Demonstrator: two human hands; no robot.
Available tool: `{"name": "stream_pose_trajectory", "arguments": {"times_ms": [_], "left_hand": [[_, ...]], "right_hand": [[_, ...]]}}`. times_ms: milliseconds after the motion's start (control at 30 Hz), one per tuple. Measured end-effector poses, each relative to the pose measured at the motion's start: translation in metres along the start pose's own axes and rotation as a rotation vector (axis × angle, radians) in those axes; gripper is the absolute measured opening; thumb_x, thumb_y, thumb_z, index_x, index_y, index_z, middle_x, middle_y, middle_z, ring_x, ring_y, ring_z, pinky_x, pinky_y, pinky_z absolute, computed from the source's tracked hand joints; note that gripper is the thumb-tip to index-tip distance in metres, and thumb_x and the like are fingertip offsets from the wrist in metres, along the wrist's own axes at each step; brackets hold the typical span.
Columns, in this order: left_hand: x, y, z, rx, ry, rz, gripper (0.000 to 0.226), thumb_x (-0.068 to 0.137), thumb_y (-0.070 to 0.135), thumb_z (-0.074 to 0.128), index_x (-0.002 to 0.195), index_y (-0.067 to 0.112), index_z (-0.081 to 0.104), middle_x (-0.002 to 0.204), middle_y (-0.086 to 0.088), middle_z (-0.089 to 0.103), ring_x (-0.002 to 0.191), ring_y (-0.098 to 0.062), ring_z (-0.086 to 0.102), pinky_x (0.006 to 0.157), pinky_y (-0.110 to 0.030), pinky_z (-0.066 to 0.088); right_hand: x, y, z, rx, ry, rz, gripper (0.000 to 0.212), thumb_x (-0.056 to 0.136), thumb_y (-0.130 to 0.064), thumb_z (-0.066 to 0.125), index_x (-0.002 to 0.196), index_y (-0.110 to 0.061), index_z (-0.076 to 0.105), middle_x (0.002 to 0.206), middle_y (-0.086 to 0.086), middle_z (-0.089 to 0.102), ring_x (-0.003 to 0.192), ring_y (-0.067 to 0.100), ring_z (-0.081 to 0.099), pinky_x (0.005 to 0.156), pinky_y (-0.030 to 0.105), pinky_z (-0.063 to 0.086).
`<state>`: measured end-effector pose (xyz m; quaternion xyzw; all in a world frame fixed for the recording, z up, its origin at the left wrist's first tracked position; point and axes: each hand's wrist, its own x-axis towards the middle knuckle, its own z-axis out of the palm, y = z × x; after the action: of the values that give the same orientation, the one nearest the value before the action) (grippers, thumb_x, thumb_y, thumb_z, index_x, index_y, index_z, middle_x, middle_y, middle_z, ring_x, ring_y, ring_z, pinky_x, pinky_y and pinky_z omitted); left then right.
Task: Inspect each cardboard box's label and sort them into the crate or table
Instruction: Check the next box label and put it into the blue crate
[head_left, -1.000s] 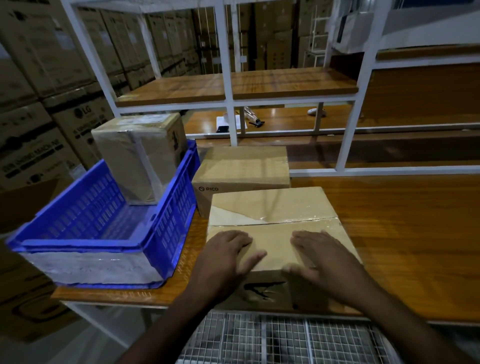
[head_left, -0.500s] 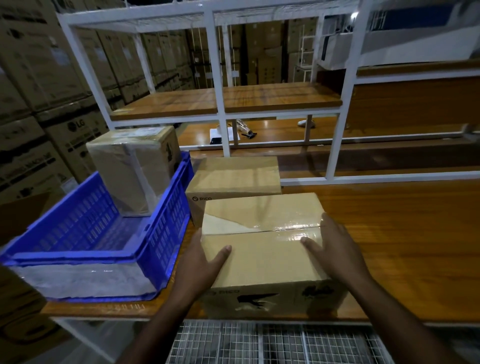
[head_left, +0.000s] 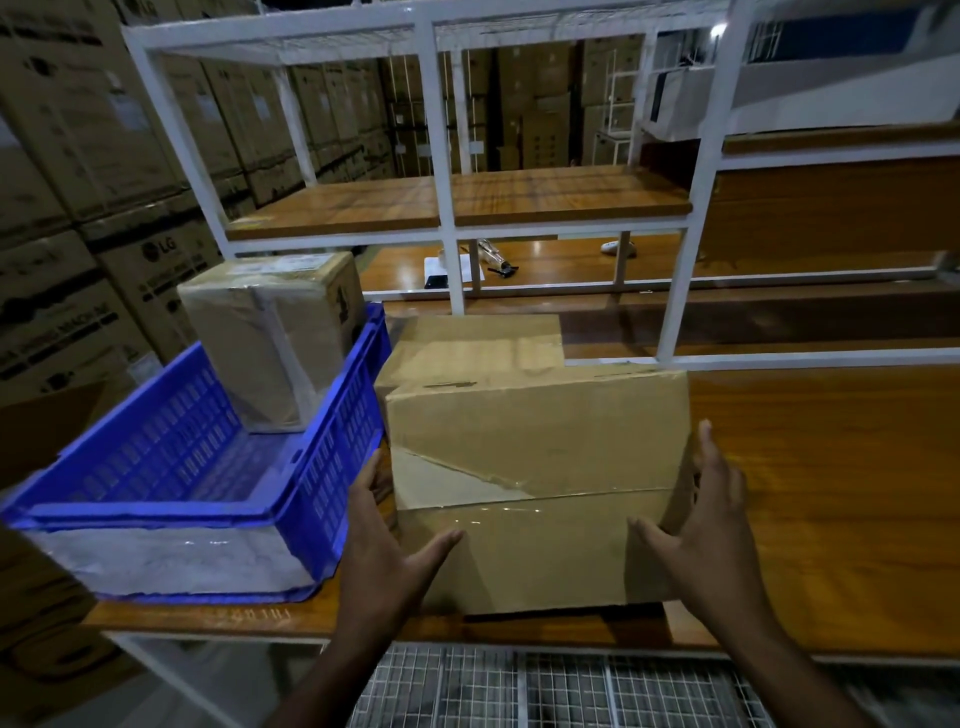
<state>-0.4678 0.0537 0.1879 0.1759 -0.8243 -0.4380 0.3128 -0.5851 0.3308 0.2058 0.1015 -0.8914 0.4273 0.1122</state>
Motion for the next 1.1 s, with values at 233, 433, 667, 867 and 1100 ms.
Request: {"name": "stream_pose_trajectory", "arguments": {"times_ms": [233, 433, 667, 867, 1100], "left_hand": [[-0.009, -0.009, -0.005, 0.046, -0.028, 0.017, 0.125, 0.059, 0.031, 0.096, 0.156, 0.033, 0.017, 0.139, 0.024, 0.031, 0.122, 0.022, 0.036, 0.089, -0.003, 0.04], [-0.019, -0.021, -0.003, 0.083, -0.021, -0.03, 0.119, 0.056, 0.036, 0.097, 0.15, 0.04, 0.024, 0.131, 0.016, 0.038, 0.125, -0.014, 0.05, 0.099, -0.05, 0.052], [-0.001, 0.012, -0.01, 0.267, 0.041, 0.244, 0.124, 0.061, 0.048, 0.09, 0.158, 0.031, 0.015, 0.16, 0.007, 0.02, 0.148, -0.005, 0.017, 0.112, -0.04, 0.032], [0.016, 0.018, -0.009, 0.472, -0.085, 0.49, 0.09, 0.074, 0.052, 0.081, 0.15, 0.023, 0.043, 0.156, 0.01, 0.037, 0.151, -0.011, 0.018, 0.119, -0.04, 0.026], [0.019, 0.019, -0.007, 0.441, -0.074, 0.457, 0.078, 0.072, 0.054, 0.08, 0.14, 0.027, 0.054, 0.142, 0.023, 0.043, 0.137, 0.004, 0.028, 0.113, -0.019, 0.022]], "right_hand": [[-0.01, 0.011, 0.006, -0.039, 0.019, -0.014, 0.133, 0.065, -0.019, 0.09, 0.153, -0.043, -0.007, 0.148, 0.004, 0.027, 0.123, 0.025, 0.046, 0.082, 0.037, 0.049], [-0.019, 0.018, 0.015, -0.036, 0.01, 0.038, 0.13, 0.061, -0.029, 0.092, 0.154, -0.033, 0.001, 0.14, 0.008, 0.035, 0.119, 0.03, 0.051, 0.083, 0.045, 0.055], [-0.013, -0.012, 0.004, -0.092, 0.131, -0.121, 0.13, 0.058, -0.035, 0.091, 0.156, -0.029, 0.005, 0.158, 0.002, 0.016, 0.139, 0.028, 0.031, 0.089, 0.044, 0.051], [0.003, -0.027, 0.001, -0.333, -0.025, -0.456, 0.086, 0.068, -0.04, 0.085, 0.144, -0.027, 0.045, 0.154, -0.003, 0.037, 0.148, 0.017, 0.018, 0.112, 0.057, 0.028], [0.007, -0.028, 0.003, -0.313, 0.0, -0.448, 0.073, 0.064, -0.032, 0.089, 0.13, -0.027, 0.06, 0.141, -0.006, 0.054, 0.136, 0.015, 0.042, 0.11, 0.054, 0.025]]}}
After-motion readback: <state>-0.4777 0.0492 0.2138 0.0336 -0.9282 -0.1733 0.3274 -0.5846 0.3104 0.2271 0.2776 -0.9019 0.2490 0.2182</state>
